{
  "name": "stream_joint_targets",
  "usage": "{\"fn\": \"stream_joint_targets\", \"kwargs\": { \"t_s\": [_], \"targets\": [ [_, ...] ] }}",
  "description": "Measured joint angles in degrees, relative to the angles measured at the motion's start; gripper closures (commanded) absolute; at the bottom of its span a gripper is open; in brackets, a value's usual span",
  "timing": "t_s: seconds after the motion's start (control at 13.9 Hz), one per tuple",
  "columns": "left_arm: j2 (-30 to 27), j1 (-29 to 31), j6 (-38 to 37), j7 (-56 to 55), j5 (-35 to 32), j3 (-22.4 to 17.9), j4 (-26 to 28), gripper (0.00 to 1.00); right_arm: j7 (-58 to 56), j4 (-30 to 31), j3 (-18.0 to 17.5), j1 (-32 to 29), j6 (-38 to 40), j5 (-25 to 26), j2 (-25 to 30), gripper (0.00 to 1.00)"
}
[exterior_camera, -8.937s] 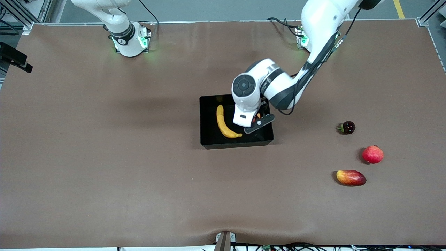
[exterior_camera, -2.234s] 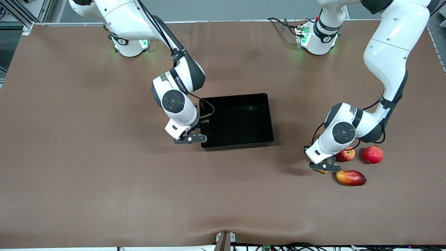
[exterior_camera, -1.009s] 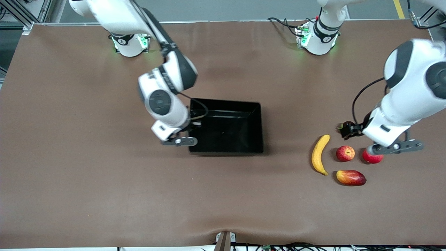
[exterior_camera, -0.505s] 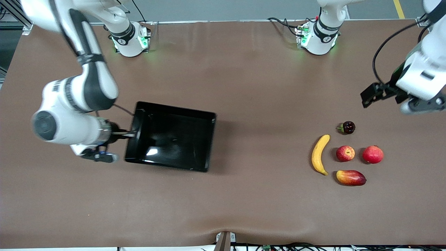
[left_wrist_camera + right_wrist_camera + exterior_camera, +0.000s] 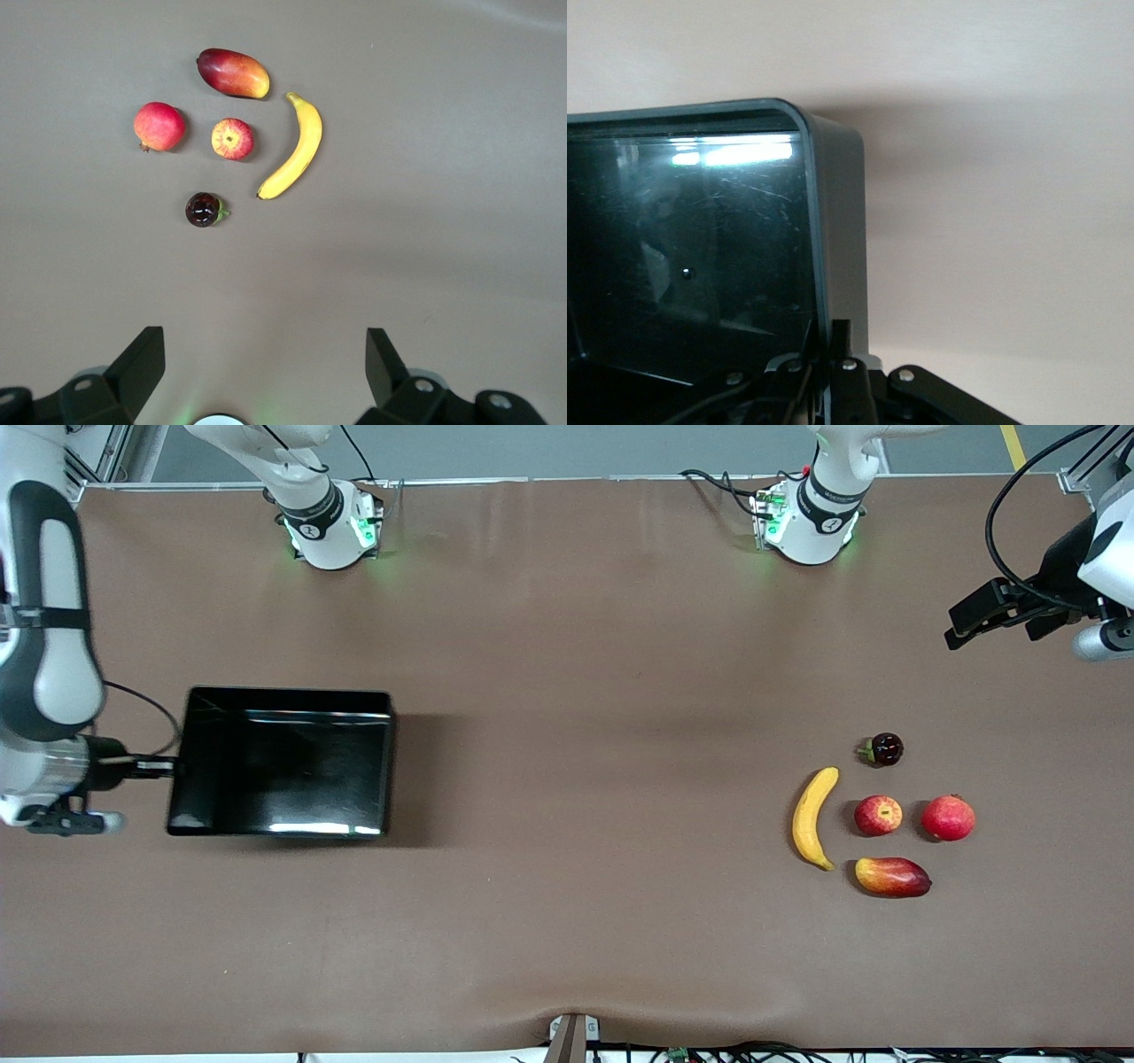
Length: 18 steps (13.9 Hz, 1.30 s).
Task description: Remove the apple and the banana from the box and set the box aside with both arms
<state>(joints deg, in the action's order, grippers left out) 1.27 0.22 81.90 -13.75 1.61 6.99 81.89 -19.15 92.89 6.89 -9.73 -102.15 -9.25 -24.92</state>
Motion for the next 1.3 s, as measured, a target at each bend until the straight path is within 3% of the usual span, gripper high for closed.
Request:
{"fn": "stream_joint_targets", "kwargs": {
  "t_s": [0.22,0.5,0.58,0.65,0.94,1.3],
  "targets": [
    [-1.4,0.0,-0.1,0.0,0.0,0.0,1.7,0.00,-4.2,0.3,0.0,-5.0,-2.0,0.2,-2.7,1.00],
    [-1.8,0.1,-0.1,-0.1,0.0,-0.2,2.8,0.00,-7.9,1.5,-0.3,-6.6,-8.7,0.2,-7.5,1.00],
    [-1.8,0.1,-0.1,-0.1,0.0,-0.3,3.0,0.00,-9.6,1.5,-0.3,-7.4,-10.1,0.1,-9.1,0.88],
    [-1.8,0.2,-0.1,-0.1,0.0,-0.5,3.1,0.00,-10.8,1.2,-0.4,-8.0,-10.2,-0.1,-9.6,0.01],
    [-3.2,0.3,0.1,-0.1,-1.8,-1.0,3.0,0.00,-11.7,-0.1,-0.8,-8.8,-6.8,-0.2,-9.6,0.00],
    [-6.0,0.6,0.0,-0.1,-2.5,-1.4,2.7,0.00,-11.9,-16.1,-2.3,-8.0,13.0,-0.4,-8.1,0.00]
  ]
}}
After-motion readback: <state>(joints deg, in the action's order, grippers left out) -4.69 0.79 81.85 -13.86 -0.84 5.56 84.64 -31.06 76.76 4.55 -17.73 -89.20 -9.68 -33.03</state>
